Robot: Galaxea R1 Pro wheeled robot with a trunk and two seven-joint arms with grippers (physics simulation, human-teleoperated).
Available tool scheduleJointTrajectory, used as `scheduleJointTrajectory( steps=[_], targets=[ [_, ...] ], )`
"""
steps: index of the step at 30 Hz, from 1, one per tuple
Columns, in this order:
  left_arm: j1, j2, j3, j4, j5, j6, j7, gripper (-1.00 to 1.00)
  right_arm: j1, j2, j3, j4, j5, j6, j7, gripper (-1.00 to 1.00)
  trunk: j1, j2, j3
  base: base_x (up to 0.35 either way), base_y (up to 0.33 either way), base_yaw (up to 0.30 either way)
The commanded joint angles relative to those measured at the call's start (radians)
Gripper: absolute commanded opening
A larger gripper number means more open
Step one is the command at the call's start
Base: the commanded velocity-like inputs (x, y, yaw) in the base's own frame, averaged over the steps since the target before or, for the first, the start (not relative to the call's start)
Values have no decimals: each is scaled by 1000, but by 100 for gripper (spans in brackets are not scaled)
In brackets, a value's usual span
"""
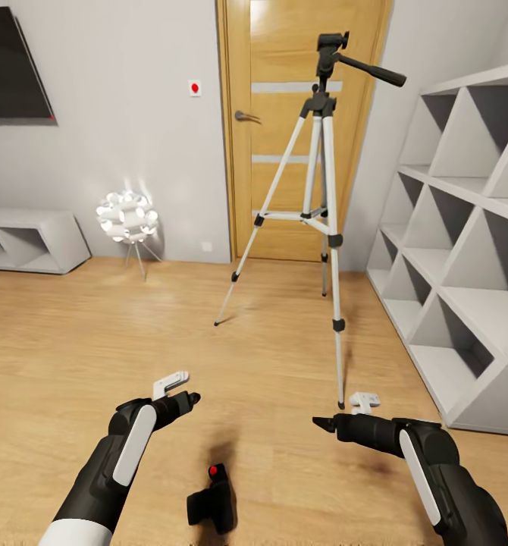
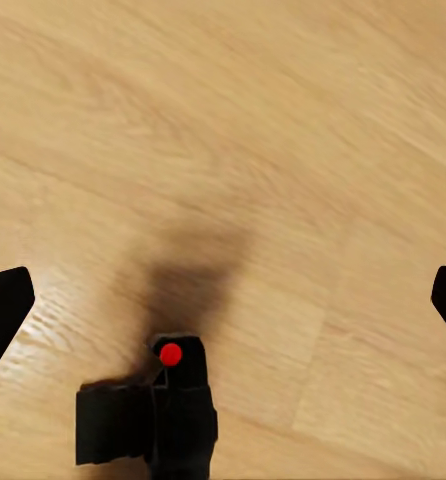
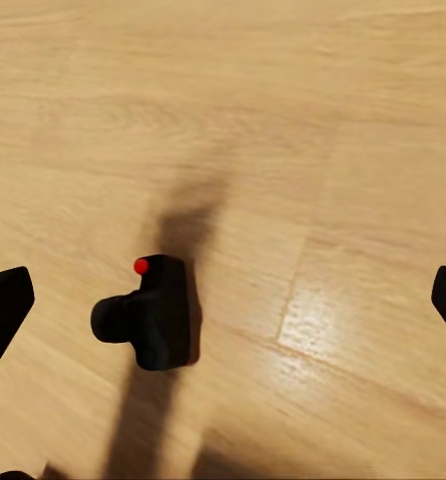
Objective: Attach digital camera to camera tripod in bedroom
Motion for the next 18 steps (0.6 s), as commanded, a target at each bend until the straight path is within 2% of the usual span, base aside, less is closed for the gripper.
scheduleJointTrajectory(
  steps=[1,18],
  targets=[
    [0,-1,1,-1,11,4,8,100,-1,0,-1,0,-6,7,-1,100,0,-1,-5,0,0,0],
    [0,-1,1,-1,11,4,8,100,-1,0,-1,3,-4,7,-1,100,8,-5,-71,0,0,0]
  ],
)
